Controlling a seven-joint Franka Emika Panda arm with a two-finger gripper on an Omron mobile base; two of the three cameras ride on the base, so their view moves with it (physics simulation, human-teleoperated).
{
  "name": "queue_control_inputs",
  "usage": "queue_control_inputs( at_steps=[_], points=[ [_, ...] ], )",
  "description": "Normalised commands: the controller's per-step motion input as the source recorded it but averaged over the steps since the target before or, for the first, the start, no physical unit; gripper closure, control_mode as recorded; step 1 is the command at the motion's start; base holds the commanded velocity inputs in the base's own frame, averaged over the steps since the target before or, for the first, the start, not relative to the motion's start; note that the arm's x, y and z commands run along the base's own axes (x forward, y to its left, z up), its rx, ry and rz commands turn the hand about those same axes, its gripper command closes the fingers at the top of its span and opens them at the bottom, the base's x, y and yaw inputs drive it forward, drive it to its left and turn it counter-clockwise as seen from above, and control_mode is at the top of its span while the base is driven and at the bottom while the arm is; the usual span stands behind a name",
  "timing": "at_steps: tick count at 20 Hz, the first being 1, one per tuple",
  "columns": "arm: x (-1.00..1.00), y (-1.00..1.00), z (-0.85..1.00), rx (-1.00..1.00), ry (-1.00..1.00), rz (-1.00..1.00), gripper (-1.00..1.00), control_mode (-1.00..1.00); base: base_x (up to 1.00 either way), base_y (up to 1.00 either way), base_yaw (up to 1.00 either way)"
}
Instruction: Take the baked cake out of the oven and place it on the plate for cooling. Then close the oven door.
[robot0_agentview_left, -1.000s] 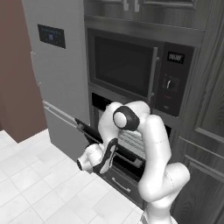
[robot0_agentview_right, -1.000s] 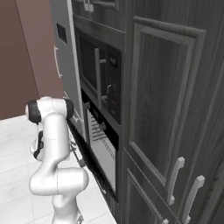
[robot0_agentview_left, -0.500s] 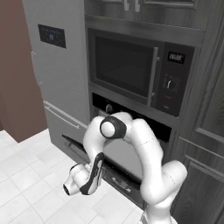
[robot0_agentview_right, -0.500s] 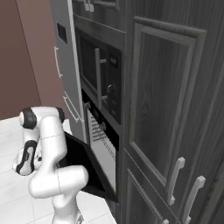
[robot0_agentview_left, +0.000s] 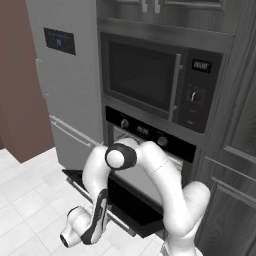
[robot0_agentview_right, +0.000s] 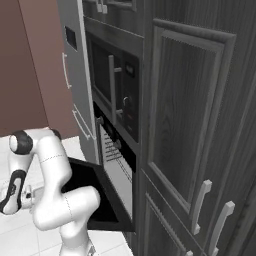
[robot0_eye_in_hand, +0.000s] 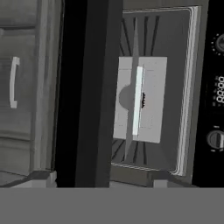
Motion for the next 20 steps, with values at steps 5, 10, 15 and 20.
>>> queue_control_inputs(
  at_steps=[5, 10, 15, 20],
  points=[
    [-0.70, 0.23, 0.60, 0.16, 0.19, 0.09, -1.00, -1.00, 0.00, 0.00, 0.00],
    [-0.57, 0.08, 0.66, 0.19, 0.21, 0.10, -1.00, -1.00, 0.00, 0.00, 0.00],
    [0.04, -0.04, 0.72, 0.13, 0.02, 0.02, -1.00, -1.00, 0.00, 0.00, 0.00],
    [0.48, -0.31, 0.37, -0.01, -0.12, -0.06, -1.00, -1.00, 0.00, 0.00, 0.00]
  ],
)
